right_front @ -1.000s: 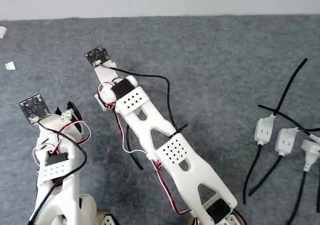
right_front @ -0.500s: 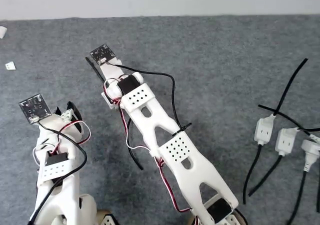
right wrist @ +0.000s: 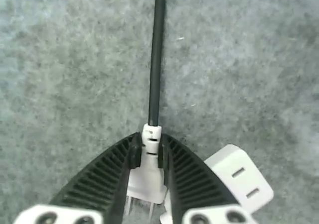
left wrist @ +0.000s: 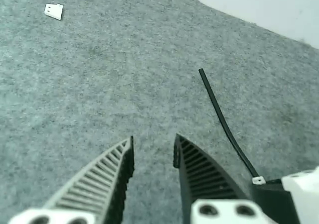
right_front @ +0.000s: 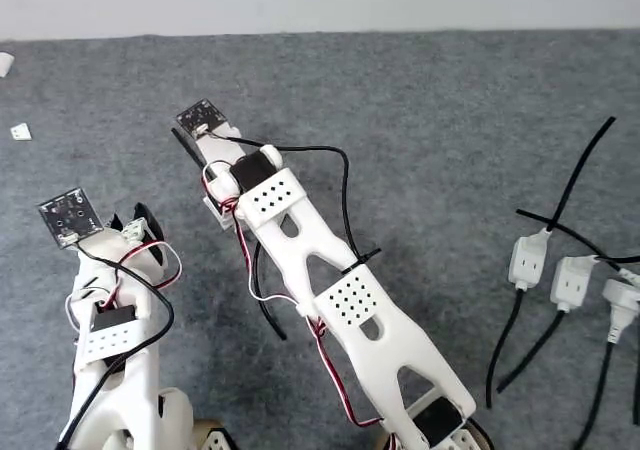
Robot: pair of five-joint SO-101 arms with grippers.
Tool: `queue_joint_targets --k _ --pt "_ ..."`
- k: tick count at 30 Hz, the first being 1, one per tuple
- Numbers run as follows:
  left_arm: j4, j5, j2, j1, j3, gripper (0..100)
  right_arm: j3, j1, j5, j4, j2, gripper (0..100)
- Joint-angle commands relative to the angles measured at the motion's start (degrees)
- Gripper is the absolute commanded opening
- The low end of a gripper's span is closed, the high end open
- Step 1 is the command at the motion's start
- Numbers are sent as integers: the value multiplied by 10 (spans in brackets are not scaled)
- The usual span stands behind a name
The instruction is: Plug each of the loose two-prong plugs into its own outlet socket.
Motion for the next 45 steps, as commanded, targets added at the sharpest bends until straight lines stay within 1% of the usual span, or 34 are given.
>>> queue_joint_targets --k 1,10,19,23,27,33,38,43,45 --pt "5 3 -13 -4 -15 122 -29 -8 7 -22 -11 114" --pt "5 3 -13 -4 -15 122 -27 -7 8 -47 -10 103" --pt "5 3 -13 -4 -15 122 -3 -7 10 -12 -16 100" --pt "5 3 -13 -4 -15 122 -2 -10 32 -10 -16 98" --pt "5 3 -13 -4 -14 122 -2 -9 33 6 -16 4" --pt "5 3 -13 -4 -14 122 -3 -10 33 35 -16 9" --pt "5 3 -13 -4 -14 122 -45 -11 30 77 -10 9" --pt "5 3 -13 -4 -14 122 -48 -11 31 75 -8 18" --pt "5 3 -13 -4 -14 122 -33 -10 33 64 -8 59"
